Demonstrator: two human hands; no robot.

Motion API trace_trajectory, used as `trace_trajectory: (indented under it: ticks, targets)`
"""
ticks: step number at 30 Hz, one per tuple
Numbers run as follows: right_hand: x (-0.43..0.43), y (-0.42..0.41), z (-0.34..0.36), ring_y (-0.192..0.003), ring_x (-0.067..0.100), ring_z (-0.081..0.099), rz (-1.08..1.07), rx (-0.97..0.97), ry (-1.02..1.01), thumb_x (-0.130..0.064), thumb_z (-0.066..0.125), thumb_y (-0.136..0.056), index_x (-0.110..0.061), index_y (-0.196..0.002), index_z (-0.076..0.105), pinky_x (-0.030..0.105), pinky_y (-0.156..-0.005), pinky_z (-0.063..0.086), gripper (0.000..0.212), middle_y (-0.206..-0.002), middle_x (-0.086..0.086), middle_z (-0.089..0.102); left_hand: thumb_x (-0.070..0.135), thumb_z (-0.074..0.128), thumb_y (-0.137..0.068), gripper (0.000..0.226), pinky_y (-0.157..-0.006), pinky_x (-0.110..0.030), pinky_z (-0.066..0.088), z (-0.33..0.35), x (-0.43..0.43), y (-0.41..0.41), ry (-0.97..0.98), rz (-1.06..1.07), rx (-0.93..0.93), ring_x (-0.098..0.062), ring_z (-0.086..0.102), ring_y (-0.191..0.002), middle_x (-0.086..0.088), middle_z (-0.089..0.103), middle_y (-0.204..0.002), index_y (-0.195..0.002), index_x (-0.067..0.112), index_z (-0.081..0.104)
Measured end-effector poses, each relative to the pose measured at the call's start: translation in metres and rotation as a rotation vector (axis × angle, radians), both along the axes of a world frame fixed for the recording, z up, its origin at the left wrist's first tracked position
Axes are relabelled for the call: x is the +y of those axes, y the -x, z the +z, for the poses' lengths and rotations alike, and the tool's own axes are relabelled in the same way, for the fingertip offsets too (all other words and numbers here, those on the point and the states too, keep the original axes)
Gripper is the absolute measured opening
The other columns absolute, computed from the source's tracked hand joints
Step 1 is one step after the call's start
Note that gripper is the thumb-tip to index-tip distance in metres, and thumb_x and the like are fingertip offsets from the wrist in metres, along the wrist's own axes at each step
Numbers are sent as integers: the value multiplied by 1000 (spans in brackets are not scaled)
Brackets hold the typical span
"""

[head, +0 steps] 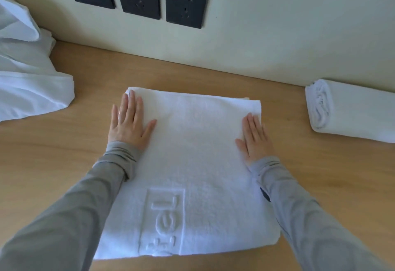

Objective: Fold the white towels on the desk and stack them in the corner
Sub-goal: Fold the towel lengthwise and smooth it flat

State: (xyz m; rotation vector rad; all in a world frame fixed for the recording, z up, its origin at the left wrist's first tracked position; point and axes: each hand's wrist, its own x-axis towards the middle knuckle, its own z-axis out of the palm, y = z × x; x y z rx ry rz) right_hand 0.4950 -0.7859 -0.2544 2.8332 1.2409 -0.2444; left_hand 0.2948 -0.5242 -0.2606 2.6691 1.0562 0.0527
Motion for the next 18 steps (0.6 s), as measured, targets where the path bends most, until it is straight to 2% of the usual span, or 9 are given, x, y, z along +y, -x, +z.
trace_trajectory:
  ticks: [4, 5, 7, 9, 11, 15, 18]
  targets:
    - [-6, 88, 17, -140, 32, 20, 147, 83, -132, -38, 25, -93, 1, -142, 29, 47, -116, 15, 63, -151, 14, 26, 56, 10, -92, 76, -115, -47, 18, 22, -88, 25, -26, -196, -18, -29, 18, -142, -13, 18, -155, -146, 4, 23]
    - [-13, 111, 16, -140, 29, 21, 179, 99, -113, -41, 23, -94, 0, -142, 30, 47, -115, 15, 63, -151, 12, 27, 55, 9, -93, 74, -115, -46, 19, 22, -108, 41, -17, -244, 3, -29, 22, -141, -11, 21, -154, -146, 5, 24]
    - [-39, 138, 11, -145, 19, 8, 147, 135, -72, -44, 19, -95, -4, -146, 20, 43, -113, 9, 64, -155, 6, 16, 54, 10, -94, 71, -115, -41, 13, 19, -126, 79, 25, -272, 62, -25, 22, -141, -7, 19, -155, -147, 9, 21]
    - [-74, 140, 5, -144, 11, -4, 58, 149, -58, -47, 13, -95, -8, -147, 11, 40, -114, 4, 65, -156, 3, 6, 55, 11, -94, 71, -116, -37, 6, 12, -118, 112, 20, -227, 83, -20, 17, -143, -5, 19, -155, -148, 10, 20]
    - [-99, 133, 3, -143, 8, -9, -11, 169, -52, -53, 2, -93, -8, -146, 8, 37, -116, 3, 70, -156, 4, 5, 54, 10, -95, 71, -116, -38, 5, 10, -105, 126, 18, -251, 98, -18, 16, -141, -9, 23, -153, -146, 6, 23]
    - [-106, 127, 6, -143, 6, -12, -31, 197, -55, -54, -2, -93, -3, -145, 13, 34, -116, 0, 75, -155, 10, 12, 54, 7, -95, 73, -115, -42, 7, 15, -100, 124, 60, -306, 124, -19, 8, -143, -12, 22, -153, -145, 3, 24]
    - [-109, 126, 18, -145, 13, -3, 31, 165, -57, -56, 8, -95, 0, -144, 22, 40, -115, 3, 76, -153, 14, 20, 58, 13, -94, 76, -114, -44, 11, 22, -96, 135, 38, -430, 121, -23, 17, -141, -14, 24, -152, -144, 1, 27]
